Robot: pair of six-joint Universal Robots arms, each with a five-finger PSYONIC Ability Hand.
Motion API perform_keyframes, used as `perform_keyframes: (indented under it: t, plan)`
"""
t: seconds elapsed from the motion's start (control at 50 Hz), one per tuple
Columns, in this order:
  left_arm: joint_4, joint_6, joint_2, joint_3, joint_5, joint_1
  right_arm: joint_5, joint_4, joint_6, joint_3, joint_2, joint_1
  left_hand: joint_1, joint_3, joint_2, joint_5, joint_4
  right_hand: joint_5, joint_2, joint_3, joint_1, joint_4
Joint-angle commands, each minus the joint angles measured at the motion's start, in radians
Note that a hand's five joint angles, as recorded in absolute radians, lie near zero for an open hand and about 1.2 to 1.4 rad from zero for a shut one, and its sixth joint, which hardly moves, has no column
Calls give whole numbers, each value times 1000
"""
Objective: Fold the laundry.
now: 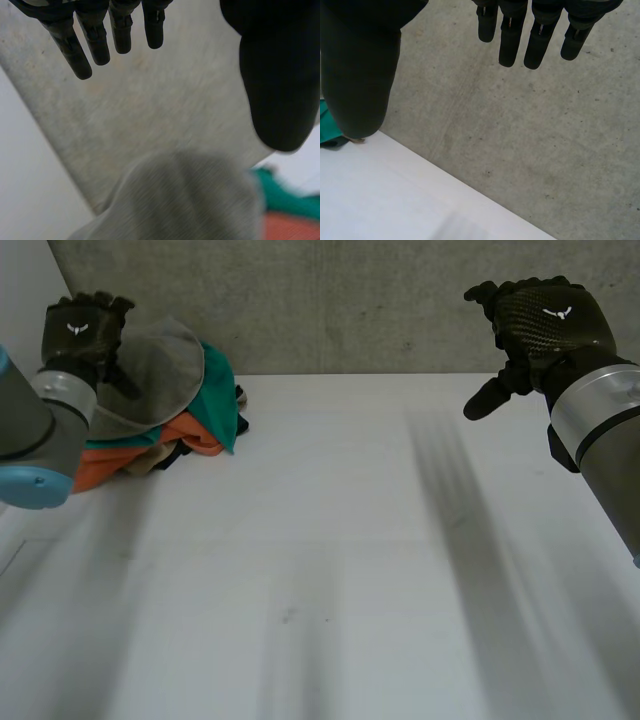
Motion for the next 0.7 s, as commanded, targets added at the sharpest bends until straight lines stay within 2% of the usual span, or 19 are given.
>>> perform_keyframes:
  t: [0.02,0.16,0.38,0.42,0.44,0.46,0.48,0.58,0.64,0.7]
  plan:
    - [146,215,-338,268,4,84,0,2,-23,10,33,0,-31,-40,-34,-48,-31,-46,-208,-186,-59,-44]
    - [280,315,-555,470,12,108,2,3,-25,17,72,0,-31,-40,-34,-48,-31,-46,-208,-186,-59,-44]
    - [307,355,-698,604,47,122,0,2,-45,15,120,3,11,1,8,-6,11,-46,-208,-186,-59,-44]
    - [309,365,-707,615,64,122,0,3,-46,15,129,3,174,165,172,158,175,-46,-208,-186,-59,-44]
    - [310,368,-708,618,67,122,-2,3,-46,15,134,3,338,329,335,321,339,-46,-208,-186,-59,-44]
    - [312,372,-708,618,66,122,-2,5,-46,14,140,3,575,566,573,559,576,-46,-208,-186,-59,-44]
    - [327,378,-704,617,61,122,-2,5,-46,14,141,3,1173,1164,1171,1157,1174,-46,-208,-186,-59,-44]
    - [389,404,-641,564,6,96,-2,6,-46,12,141,3,1191,1181,1188,1174,1191,-46,-208,-186,-59,-44]
    - [407,392,-470,455,-37,78,-3,6,-46,12,141,5,1191,1181,1188,1174,1191,-46,-208,-186,-59,-44]
    - [433,367,-304,330,-40,43,-3,6,-46,12,135,5,1191,1181,1188,1174,1191,-46,-208,-186,-59,-44]
